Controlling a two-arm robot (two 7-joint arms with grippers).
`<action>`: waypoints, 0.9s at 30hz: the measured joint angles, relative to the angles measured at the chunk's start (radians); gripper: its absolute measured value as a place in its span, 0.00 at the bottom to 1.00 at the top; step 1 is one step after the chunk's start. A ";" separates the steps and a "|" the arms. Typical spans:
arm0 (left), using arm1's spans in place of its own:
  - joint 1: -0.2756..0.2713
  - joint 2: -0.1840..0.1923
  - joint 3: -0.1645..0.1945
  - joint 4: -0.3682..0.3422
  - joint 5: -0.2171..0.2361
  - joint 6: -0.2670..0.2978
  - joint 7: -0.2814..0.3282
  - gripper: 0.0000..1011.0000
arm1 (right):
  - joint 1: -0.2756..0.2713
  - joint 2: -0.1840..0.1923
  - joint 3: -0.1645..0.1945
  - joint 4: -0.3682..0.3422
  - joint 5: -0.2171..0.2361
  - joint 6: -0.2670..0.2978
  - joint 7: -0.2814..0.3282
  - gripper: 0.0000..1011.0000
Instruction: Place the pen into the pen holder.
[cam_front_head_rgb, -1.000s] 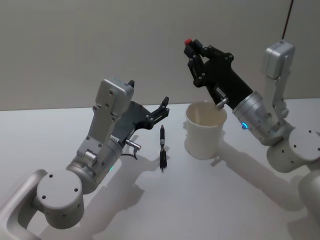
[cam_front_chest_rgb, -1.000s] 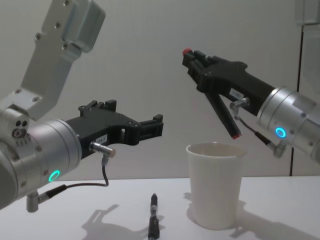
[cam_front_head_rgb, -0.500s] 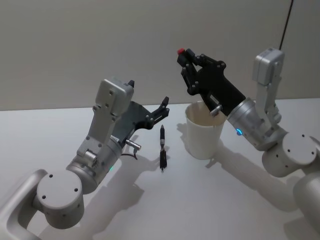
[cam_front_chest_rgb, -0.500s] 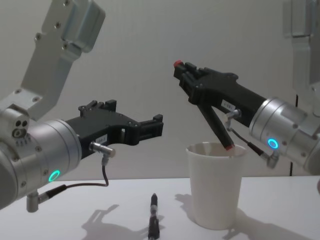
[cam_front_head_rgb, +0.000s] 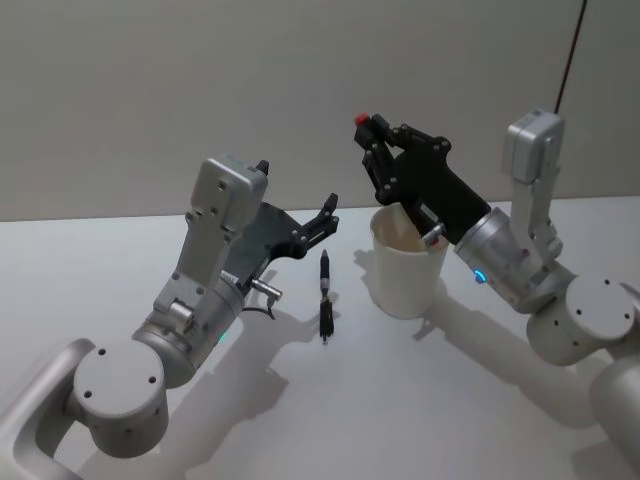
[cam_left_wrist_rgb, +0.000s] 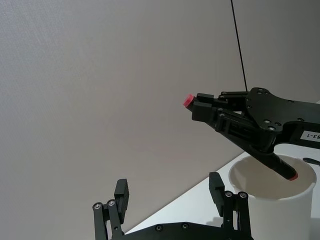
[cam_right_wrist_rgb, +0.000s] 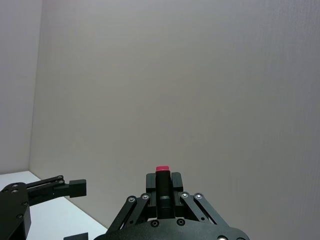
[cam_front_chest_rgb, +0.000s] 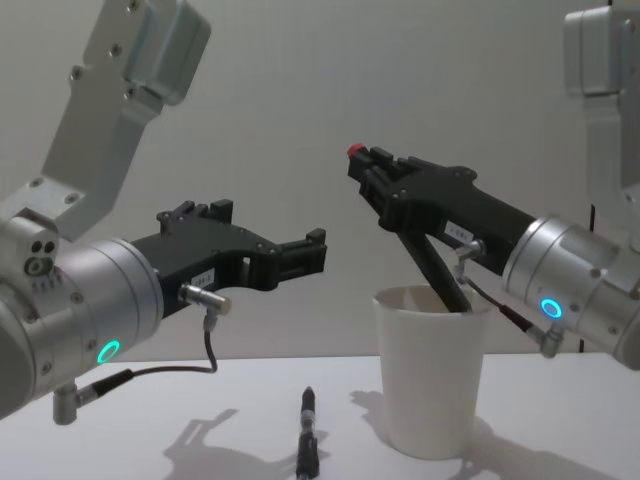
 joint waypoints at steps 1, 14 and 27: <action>0.000 0.000 0.000 0.000 0.000 0.000 0.000 0.99 | -0.001 0.000 0.000 0.000 0.000 0.001 0.000 0.17; 0.000 0.000 0.000 0.000 0.000 0.000 0.000 0.99 | -0.006 0.003 0.000 -0.003 -0.002 0.005 0.000 0.49; 0.000 0.000 0.000 0.000 0.000 0.000 0.000 0.99 | -0.008 0.004 0.000 -0.005 -0.002 0.006 0.000 0.90</action>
